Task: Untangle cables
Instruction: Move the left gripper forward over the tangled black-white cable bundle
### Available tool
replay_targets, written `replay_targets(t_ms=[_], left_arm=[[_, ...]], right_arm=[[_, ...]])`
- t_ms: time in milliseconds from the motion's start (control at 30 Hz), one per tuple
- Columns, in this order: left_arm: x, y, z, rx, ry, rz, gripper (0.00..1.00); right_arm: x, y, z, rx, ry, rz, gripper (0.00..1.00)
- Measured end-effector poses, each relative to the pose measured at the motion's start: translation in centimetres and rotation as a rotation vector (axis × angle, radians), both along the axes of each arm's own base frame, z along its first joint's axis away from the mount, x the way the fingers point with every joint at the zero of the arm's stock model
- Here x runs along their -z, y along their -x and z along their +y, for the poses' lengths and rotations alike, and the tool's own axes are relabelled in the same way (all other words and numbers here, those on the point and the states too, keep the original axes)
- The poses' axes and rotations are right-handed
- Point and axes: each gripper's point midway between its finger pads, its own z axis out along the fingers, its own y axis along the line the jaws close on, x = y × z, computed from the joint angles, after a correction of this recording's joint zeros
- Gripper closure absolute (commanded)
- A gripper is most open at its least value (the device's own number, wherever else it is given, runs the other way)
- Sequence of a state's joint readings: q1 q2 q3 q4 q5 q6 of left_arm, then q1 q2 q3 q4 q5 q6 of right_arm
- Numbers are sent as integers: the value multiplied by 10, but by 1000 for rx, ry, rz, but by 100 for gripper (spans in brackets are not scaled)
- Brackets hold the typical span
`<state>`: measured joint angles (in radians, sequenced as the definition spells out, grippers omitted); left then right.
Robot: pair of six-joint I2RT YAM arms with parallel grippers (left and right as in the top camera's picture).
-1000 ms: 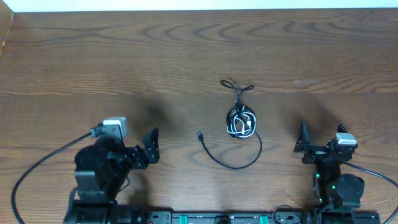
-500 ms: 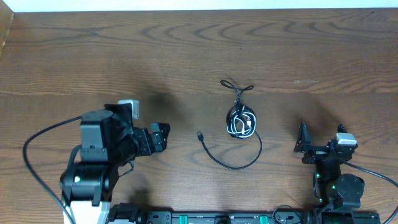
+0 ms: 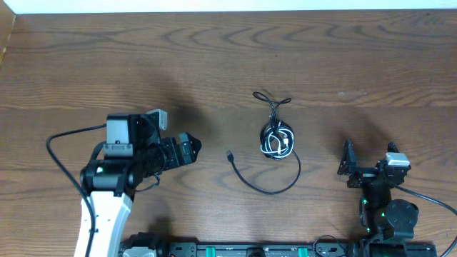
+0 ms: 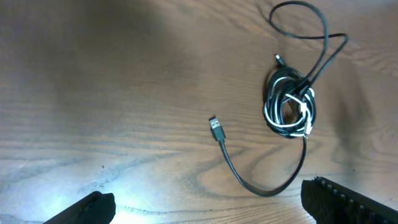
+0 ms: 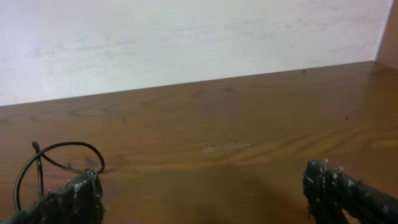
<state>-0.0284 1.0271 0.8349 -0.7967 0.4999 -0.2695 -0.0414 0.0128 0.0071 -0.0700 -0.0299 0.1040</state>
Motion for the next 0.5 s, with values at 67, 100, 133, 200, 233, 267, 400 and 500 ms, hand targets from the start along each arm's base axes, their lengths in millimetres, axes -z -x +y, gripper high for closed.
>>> replay_targets(t_ms=[67, 100, 133, 200, 233, 267, 400, 500], left_arm=[[4, -1, 0, -7, 3, 21, 1], [5, -1, 0, -10, 4, 27, 1], [5, -1, 0, -13, 7, 33, 1], [6, 0, -2, -12, 8, 37, 1], [6, 0, -3, -8, 6, 38, 1], [7, 1, -5, -5, 3, 41, 1], [9, 2, -11, -2, -33, 45, 1], [10, 1, -19, 4, -70, 28, 1]], right_arm=[[0, 0, 0, 0, 0, 0, 1], [0, 0, 0, 0, 0, 0, 1], [0, 0, 0, 0, 0, 0, 1], [0, 0, 0, 0, 0, 0, 1], [0, 0, 0, 0, 0, 0, 1], [0, 0, 0, 0, 0, 0, 1], [0, 0, 0, 0, 0, 0, 1], [0, 0, 0, 0, 0, 0, 1]])
